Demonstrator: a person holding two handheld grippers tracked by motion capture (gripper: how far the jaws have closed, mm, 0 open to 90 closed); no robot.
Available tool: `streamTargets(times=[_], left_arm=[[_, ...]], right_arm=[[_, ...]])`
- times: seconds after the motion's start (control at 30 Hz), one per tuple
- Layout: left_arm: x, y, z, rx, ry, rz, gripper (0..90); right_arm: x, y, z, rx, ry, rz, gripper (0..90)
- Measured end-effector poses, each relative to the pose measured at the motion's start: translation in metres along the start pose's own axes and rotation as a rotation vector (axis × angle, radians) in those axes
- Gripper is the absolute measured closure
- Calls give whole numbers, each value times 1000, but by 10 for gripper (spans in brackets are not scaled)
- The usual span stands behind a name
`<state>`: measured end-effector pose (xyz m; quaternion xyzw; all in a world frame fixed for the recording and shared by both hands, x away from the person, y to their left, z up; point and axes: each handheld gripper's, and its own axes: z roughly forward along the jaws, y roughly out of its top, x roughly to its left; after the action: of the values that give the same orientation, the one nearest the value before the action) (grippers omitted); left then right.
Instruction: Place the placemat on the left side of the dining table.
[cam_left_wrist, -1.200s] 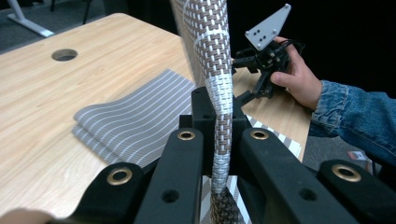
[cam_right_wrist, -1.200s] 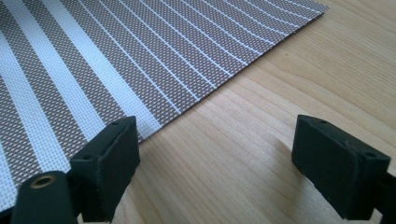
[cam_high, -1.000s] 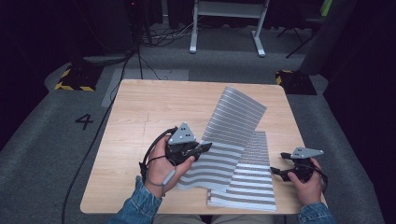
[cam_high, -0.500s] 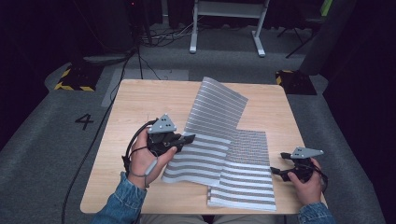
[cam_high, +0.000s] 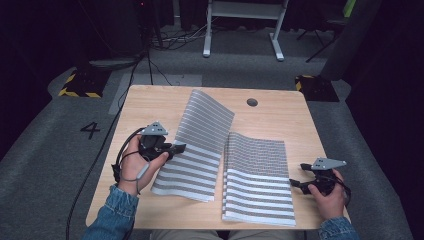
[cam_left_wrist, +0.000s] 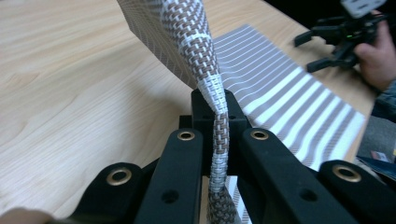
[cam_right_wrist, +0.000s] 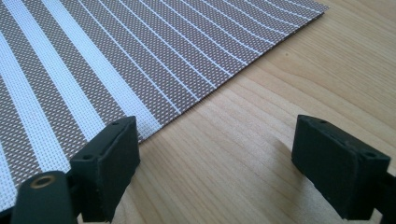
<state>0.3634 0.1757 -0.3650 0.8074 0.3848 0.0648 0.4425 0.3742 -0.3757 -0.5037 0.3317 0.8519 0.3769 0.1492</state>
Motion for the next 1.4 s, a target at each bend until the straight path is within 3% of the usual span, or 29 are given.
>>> streamTargets(times=[0.2,0.53,0.63,0.67,0.7,0.73,0.8,0.87,0.9,1.07,1.1,1.2,1.23,1.27,1.3,1.33,1.4], left_arm=[[17,-6,5,34,62,-17,887],[54,-14,15,96,94,-97,885],[63,-14,19,128,108,-104,881],[66,-15,21,136,129,-113,861],[70,-15,23,143,179,-122,808],[75,-16,24,151,254,-138,690],[86,-20,24,119,412,-163,426],[92,-22,20,101,507,-161,352],[92,-22,18,96,529,-156,333],[81,-21,21,78,500,-124,320],[70,-18,25,71,477,-86,320],[51,-13,33,39,416,-43,320],[51,-13,33,39,416,-43,320],[38,-9,40,32,373,-12,320],[38,-9,40,32,373,-12,320],[26,-7,49,35,338,31,320],[15,-7,58,42,304,53,320]], right_arm=[[0,0,0,0,0,1,153],[0,0,0,0,0,0,153],[0,0,0,0,0,1,153],[0,0,0,0,0,0,153],[0,0,0,0,0,0,153],[0,0,0,0,0,1,153],[0,0,0,-1,0,1,153],[0,0,0,0,0,0,153],[0,0,0,0,0,1,153],[0,0,0,0,0,1,153],[0,0,0,0,0,0,153],[0,0,0,0,0,1,153],[0,0,0,-1,0,1,153],[0,0,0,-1,0,1,153],[0,0,0,0,0,1,153],[0,0,0,0,0,1,153],[0,0,0,0,0,1,153]])
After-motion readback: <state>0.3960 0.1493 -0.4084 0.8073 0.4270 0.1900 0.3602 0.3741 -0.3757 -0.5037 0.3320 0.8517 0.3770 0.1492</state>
